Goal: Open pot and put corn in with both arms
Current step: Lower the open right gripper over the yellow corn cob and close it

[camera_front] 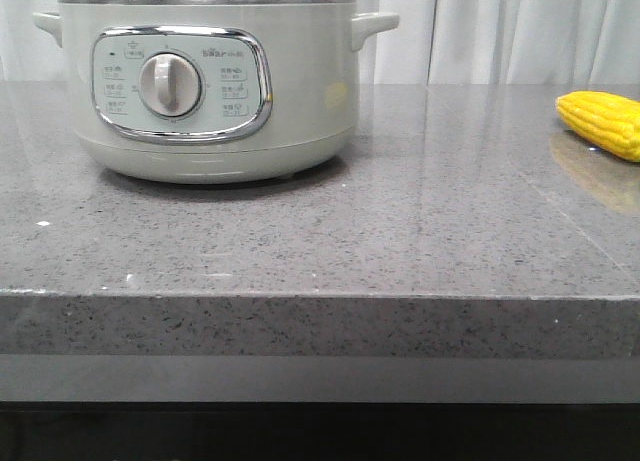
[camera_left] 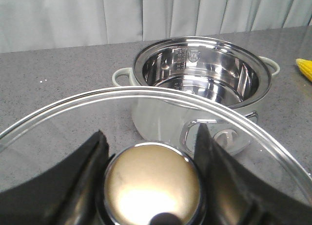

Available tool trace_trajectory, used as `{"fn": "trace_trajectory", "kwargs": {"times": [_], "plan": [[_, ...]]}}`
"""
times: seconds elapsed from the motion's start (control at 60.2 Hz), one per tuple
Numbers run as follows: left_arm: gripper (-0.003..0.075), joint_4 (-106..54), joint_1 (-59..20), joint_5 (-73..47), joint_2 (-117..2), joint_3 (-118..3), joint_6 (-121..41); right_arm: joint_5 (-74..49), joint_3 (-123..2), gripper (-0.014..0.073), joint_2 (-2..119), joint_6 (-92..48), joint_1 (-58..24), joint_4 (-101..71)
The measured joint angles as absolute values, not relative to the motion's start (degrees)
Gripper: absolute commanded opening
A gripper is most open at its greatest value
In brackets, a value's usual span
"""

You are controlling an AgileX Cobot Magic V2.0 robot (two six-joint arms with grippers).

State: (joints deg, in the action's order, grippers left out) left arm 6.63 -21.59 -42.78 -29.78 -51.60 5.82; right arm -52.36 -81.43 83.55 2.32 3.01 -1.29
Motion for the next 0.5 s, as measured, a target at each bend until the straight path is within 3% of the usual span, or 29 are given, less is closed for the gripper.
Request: {"fn": "trace_trajectory", "kwargs": {"times": [0.498], "plan": [[0.0239, 6.6, -21.6, -42.8, -29.8, -51.6, 5.8, -53.9, -94.2, 0.0642, 103.2, 1.8, 2.9, -3.2]]}}
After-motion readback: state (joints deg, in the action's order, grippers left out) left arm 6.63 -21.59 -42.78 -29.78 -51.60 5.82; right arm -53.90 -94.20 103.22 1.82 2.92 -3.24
